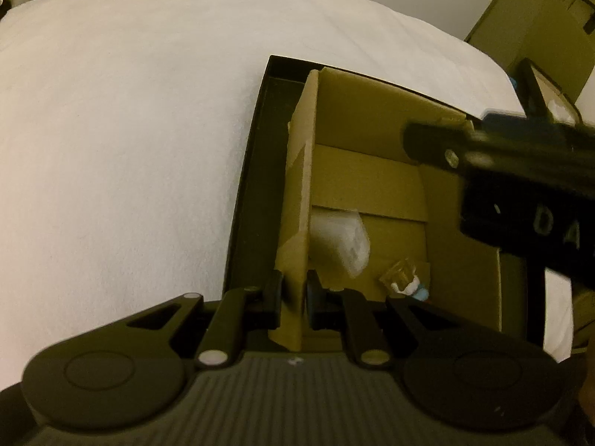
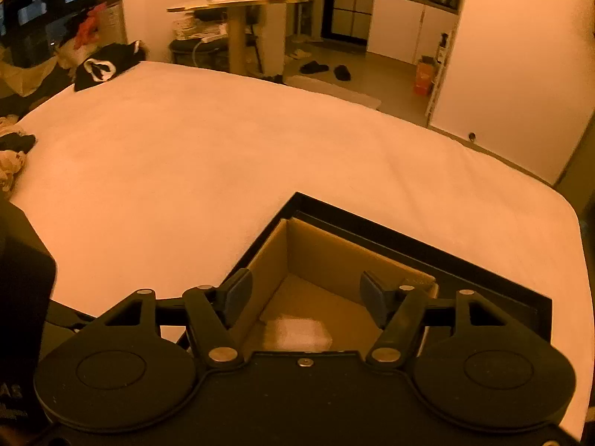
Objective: Organize rigid objects
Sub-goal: 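Lift the white plug adapter and drop it into the cardboard box, then move the right tool back to the pink dinosaur-hood figure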
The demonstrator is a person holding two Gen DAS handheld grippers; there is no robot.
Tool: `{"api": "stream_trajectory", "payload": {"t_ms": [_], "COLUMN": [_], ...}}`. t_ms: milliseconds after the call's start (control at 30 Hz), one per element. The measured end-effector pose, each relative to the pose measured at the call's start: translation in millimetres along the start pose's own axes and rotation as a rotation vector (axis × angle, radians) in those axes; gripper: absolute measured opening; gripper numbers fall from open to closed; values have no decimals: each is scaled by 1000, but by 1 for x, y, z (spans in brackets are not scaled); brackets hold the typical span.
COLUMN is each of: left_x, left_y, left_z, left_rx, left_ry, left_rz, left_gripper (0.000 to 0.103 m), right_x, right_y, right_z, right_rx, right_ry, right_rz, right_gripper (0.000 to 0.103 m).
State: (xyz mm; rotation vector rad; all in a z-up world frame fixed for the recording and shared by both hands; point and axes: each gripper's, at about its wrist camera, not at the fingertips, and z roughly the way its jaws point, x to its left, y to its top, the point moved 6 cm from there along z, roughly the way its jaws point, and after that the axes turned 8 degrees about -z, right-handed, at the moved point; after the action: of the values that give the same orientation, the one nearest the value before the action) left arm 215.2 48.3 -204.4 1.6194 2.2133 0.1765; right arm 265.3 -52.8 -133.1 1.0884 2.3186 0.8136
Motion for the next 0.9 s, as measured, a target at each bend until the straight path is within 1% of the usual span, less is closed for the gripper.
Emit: {"api": "stream_trajectory", "payload": {"t_ms": [167,233,367,433,733,833,900], "left_x": [-2,-3,-5,-7,-11,-14,-17], "left_y": [0,0,1,0,-1,-2,-3], "left_z": [-1,-2,-3,-3,-4,-6,-6], "left_rx": [-4,-3,-6,-11,-19,-34,-41], "left_ry": [9,12,25,33,77,104,127], "left_rz": [11,14,23,30,55,82,102], "left_gripper": [12,12,12,12,12,13,15], "right_x": [-10,-14,-21,-24,-46,-53,-57], "right_y": [-17,-25,-41,-48,-84,-95,-104], "right_z": [-3,-6,-10,-12,-18,-19,-19], "right_rx": [33,43,59,60,84,89,95], "right_ry": [-16,-24,-39,-42,-62,-66,-69], "right_rz": [40,55,85,107,200,232,258], "right_gripper": [65,68,70,74,74,74,74]}}
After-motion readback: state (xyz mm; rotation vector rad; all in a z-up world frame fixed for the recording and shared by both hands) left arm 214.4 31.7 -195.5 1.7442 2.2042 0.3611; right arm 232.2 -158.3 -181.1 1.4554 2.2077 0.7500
